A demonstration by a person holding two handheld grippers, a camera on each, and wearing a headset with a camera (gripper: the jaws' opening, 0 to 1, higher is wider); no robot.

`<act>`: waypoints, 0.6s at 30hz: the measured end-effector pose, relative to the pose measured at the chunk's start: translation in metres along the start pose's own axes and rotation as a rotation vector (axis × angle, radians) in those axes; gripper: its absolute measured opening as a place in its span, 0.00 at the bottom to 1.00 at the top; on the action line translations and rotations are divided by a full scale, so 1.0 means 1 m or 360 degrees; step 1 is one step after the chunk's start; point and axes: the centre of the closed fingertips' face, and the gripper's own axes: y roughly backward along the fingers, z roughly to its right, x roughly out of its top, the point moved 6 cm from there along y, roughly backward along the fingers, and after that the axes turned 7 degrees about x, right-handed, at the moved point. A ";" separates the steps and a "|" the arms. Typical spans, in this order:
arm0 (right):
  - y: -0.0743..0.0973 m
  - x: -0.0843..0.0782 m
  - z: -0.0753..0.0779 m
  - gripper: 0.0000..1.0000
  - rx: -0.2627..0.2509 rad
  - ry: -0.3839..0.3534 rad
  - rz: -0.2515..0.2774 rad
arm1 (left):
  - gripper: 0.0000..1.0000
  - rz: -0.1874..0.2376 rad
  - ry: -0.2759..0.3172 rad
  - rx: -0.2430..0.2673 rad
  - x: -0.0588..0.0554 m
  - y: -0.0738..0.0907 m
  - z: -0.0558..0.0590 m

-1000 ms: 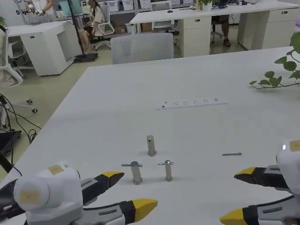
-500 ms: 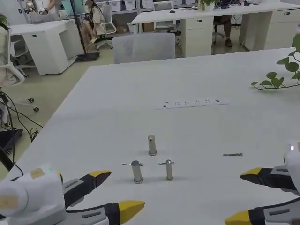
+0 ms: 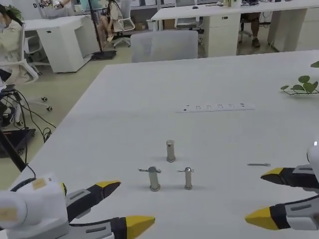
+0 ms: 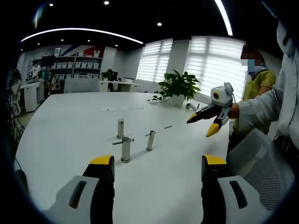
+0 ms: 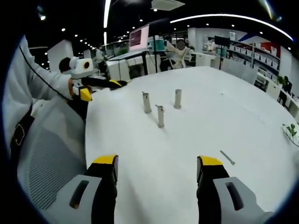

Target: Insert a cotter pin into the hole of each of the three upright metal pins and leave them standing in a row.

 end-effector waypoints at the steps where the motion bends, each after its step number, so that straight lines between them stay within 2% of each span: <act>1: -0.002 0.003 0.003 0.70 0.0004 0.0010 -0.0002 | 0.76 0.0001 0.0003 0.0003 -0.001 0.001 -0.001; 6: -0.010 0.021 0.016 0.68 0.0017 0.0076 0.0011 | 0.75 0.0013 0.0018 0.0020 0.000 0.003 -0.003; 13: -0.024 0.048 0.037 0.65 0.0048 0.0080 0.0064 | 0.75 0.0016 0.0024 0.0026 -0.001 0.005 -0.004; 18: -0.036 0.062 0.053 0.63 0.0058 0.0116 0.0047 | 0.75 0.0006 0.0019 0.0033 -0.003 0.007 -0.004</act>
